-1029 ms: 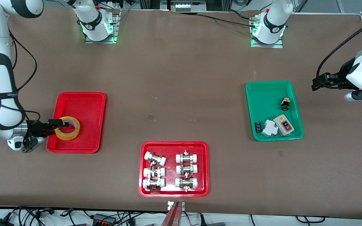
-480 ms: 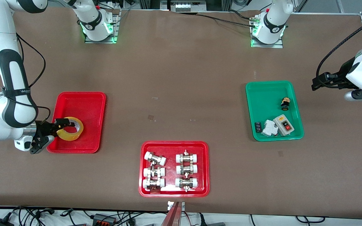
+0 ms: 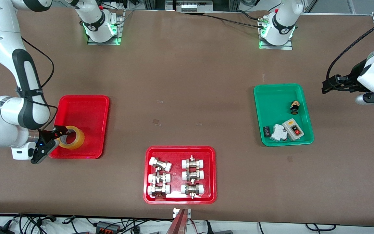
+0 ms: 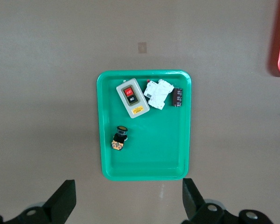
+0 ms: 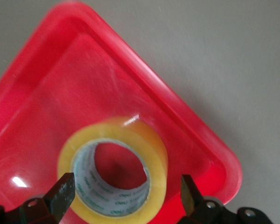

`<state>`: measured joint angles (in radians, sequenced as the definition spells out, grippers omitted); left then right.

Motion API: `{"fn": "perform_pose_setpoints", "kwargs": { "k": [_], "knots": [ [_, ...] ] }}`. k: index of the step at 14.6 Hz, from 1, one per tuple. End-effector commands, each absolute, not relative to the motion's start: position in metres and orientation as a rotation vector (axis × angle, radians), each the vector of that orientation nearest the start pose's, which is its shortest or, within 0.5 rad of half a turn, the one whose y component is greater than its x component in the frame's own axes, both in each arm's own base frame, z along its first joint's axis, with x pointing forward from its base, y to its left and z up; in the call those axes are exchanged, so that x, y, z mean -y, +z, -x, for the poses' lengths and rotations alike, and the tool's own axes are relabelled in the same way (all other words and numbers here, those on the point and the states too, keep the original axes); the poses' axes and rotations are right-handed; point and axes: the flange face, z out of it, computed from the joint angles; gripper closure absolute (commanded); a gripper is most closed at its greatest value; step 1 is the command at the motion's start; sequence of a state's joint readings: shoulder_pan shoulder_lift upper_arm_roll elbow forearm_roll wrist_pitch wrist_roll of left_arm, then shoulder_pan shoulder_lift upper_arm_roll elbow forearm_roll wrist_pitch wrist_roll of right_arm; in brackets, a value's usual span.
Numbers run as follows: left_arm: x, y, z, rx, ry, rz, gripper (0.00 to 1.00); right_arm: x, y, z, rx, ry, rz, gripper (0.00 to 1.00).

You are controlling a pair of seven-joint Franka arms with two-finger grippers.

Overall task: Left arm passes tape to right arm into tray
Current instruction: 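Open the right gripper and lift it away from the tape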

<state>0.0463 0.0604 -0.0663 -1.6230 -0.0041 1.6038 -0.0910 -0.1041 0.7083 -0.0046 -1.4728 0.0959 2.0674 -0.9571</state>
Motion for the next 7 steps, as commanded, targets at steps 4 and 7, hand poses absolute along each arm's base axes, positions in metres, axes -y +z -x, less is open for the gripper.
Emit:
{"fn": "perform_pose_setpoints", "kwargs": {
  "k": [4, 7],
  "knots": [
    [0.014, 0.575, -0.565, 0.113, 0.120, 3.155, 0.00, 0.029, 0.391, -0.708, 0.938, -0.081, 2.949, 0.00],
    [0.014, 0.575, -0.565, 0.113, 0.120, 3.155, 0.00, 0.019, 0.437, -0.688, 0.471, 0.010, 3.033, 0.00]
  ]
}}
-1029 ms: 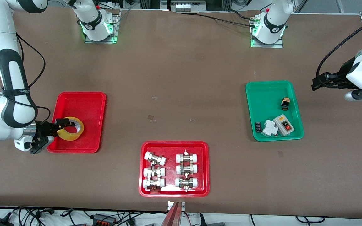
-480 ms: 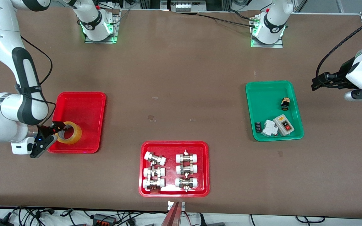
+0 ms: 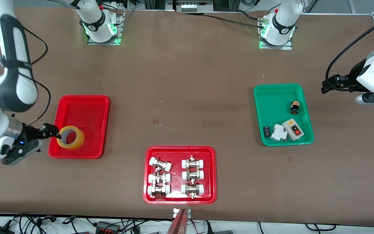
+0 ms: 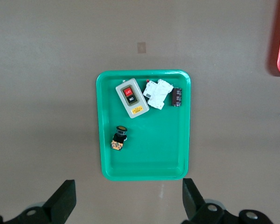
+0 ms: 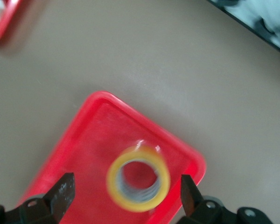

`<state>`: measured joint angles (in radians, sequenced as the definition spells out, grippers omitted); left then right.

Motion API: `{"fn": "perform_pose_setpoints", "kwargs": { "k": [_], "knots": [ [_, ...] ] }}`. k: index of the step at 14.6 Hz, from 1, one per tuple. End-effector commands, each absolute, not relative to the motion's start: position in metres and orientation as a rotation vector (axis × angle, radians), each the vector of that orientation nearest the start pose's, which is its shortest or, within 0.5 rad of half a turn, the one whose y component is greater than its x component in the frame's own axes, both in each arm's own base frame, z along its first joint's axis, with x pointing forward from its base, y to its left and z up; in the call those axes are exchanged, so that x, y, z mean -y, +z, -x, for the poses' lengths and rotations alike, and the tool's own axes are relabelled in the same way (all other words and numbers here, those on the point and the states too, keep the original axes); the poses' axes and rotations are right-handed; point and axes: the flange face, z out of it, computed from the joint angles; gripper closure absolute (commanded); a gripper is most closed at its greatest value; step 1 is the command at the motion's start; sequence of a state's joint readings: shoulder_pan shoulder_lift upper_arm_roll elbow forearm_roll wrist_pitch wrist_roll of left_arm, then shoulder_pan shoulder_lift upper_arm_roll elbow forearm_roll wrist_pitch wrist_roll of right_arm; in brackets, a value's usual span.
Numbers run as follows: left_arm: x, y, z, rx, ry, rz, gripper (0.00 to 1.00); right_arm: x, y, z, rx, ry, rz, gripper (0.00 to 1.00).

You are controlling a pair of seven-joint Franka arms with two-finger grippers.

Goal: Left arm passes tape to right arm into tray

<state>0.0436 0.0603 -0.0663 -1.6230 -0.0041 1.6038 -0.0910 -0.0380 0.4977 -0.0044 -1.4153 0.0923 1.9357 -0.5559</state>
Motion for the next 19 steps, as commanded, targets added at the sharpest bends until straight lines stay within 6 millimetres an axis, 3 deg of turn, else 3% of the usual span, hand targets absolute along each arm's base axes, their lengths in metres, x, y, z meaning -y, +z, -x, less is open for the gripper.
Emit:
{"fn": "perform_pose_setpoints", "kwargs": {
  "k": [1, 4, 6, 8, 12, 13, 19],
  "knots": [
    [0.014, 0.575, -0.565, 0.113, 0.123, 3.155, 0.00, 0.020, 0.446, -0.678, 0.313, 0.087, 3.043, 0.00],
    [0.014, 0.575, -0.565, 0.113, 0.120, 3.155, 0.00, 0.019, 0.519, -0.656, 0.026, 0.153, 3.060, 0.00],
    [0.013, 0.575, -0.565, 0.116, 0.123, 3.153, 0.00, 0.020, 0.562, -0.649, -0.006, 0.125, 3.064, 0.00],
    [0.013, 0.575, -0.565, 0.113, 0.125, 3.153, 0.00, 0.021, 0.589, -0.648, -0.007, 0.050, 3.066, 0.00],
    [0.013, 0.575, -0.565, 0.113, 0.125, 3.150, 0.00, 0.024, 0.609, -0.650, -0.030, -0.052, 3.110, 0.00],
    [0.013, 0.575, -0.565, 0.110, 0.122, 3.149, 0.00, 0.015, 0.609, -0.650, -0.011, -0.083, 3.160, 0.00],
    [0.014, 0.575, -0.565, 0.107, 0.122, 3.148, 0.00, 0.037, 0.611, -0.636, -0.039, -0.166, 3.160, 0.00]
  ]
}}
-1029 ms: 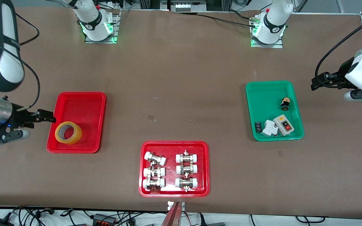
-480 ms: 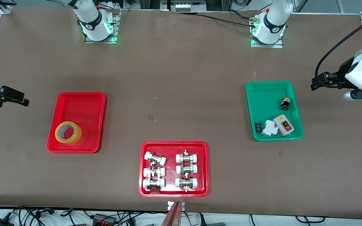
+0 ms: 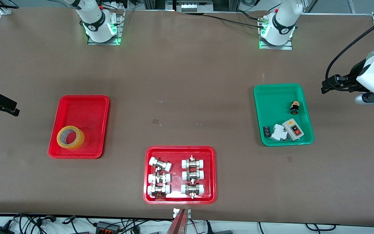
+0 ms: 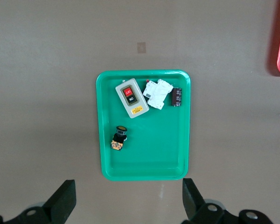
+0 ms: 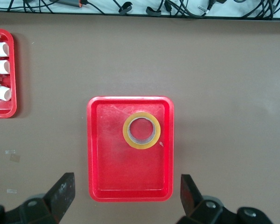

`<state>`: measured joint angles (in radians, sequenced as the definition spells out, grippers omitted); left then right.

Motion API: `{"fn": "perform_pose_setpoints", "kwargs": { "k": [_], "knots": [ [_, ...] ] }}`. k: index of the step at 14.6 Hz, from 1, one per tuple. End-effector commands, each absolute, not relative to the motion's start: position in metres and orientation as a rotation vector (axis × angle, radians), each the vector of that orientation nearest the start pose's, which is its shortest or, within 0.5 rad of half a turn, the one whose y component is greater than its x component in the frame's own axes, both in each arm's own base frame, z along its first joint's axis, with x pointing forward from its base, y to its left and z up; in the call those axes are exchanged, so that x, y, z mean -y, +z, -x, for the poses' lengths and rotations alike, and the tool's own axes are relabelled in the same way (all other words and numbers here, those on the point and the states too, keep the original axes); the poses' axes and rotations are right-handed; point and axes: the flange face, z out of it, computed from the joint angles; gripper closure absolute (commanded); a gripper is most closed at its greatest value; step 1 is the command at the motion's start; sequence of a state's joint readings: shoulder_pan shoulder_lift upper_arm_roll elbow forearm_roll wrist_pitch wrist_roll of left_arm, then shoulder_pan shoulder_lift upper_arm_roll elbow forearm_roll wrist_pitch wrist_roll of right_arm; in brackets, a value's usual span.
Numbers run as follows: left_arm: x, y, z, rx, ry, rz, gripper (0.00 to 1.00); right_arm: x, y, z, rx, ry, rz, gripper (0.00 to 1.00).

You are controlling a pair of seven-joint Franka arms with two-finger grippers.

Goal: Left arm passes tape to right arm into tray

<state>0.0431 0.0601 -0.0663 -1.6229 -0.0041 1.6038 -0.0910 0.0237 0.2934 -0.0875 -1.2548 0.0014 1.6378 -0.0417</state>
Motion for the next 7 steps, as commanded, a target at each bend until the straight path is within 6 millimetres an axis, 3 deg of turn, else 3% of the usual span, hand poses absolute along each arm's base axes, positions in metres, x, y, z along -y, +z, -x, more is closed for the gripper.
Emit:
{"fn": "perform_pose_setpoints", "kwargs": {
  "k": [1, 7],
  "knots": [
    [0.013, 0.575, -0.565, 0.110, 0.122, 3.148, 0.00, 0.035, 0.615, -0.634, -0.036, -0.176, 3.158, 0.00],
    [0.014, 0.575, -0.565, 0.107, 0.122, 3.148, 0.00, 0.032, 0.617, -0.614, -0.022, -0.152, 3.163, 0.00]
  ]
}}
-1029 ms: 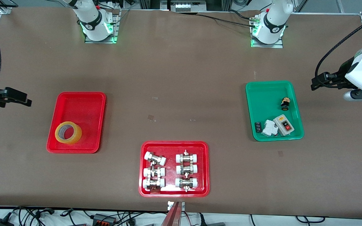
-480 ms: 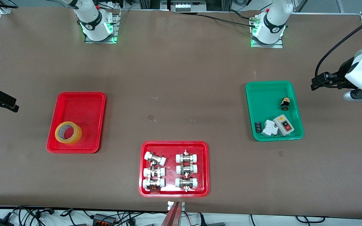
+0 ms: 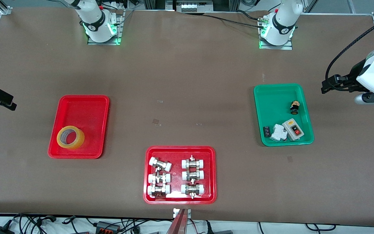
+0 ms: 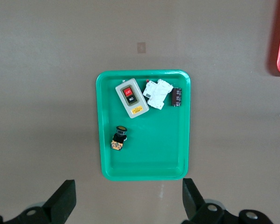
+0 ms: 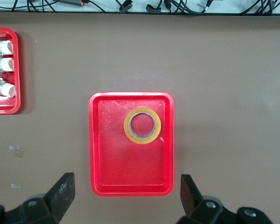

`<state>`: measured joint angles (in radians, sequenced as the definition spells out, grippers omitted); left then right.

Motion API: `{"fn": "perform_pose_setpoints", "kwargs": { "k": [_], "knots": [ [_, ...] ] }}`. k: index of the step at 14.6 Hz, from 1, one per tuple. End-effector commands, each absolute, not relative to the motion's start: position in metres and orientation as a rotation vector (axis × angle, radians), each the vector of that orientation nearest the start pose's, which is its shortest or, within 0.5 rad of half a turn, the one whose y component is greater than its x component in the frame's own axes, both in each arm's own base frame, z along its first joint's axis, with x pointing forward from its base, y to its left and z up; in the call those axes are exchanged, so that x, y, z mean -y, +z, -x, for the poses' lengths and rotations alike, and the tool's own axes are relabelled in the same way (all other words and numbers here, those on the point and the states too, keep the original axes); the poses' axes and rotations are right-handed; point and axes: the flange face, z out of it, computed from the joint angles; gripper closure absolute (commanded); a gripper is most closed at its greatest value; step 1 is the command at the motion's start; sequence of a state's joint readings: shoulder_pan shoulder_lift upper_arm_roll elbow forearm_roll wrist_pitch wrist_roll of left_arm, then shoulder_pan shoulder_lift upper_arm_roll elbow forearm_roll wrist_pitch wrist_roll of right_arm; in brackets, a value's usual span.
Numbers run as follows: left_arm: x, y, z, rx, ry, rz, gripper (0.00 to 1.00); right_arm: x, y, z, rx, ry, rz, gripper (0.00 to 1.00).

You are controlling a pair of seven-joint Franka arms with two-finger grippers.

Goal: Left arm passes tape to right arm into tray

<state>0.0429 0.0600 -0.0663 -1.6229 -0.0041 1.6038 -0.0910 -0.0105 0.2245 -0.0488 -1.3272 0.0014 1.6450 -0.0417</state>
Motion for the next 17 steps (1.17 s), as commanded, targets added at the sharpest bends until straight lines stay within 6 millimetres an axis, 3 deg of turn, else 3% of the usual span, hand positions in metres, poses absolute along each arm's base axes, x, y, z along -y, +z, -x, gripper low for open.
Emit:
{"fn": "perform_pose_setpoints", "kwargs": {
  "k": [1, 7, 9, 14, 17],
  "knots": [
    [0.014, 0.575, -0.565, 0.107, 0.122, 3.148, 0.00, 0.032, 0.614, -0.607, -0.017, -0.137, 3.164, 0.00],
    [0.014, 0.575, -0.565, 0.107, 0.122, 3.148, 0.00, 0.034, 0.595, -0.544, -0.003, -0.175, 3.181, 0.00],
    [0.014, 0.575, -0.565, 0.107, 0.122, 3.148, 0.00, 0.033, 0.591, -0.541, -0.003, -0.170, 3.180, 0.00],
    [0.015, 0.575, -0.565, 0.105, 0.119, 3.148, 0.00, 0.034, 0.607, -0.545, 0.054, -0.191, 3.173, 0.00],
    [0.016, 0.575, -0.565, 0.103, 0.119, 3.148, 0.00, 0.034, 0.601, -0.539, 0.046, -0.101, 3.175, 0.00]
  ]
}}
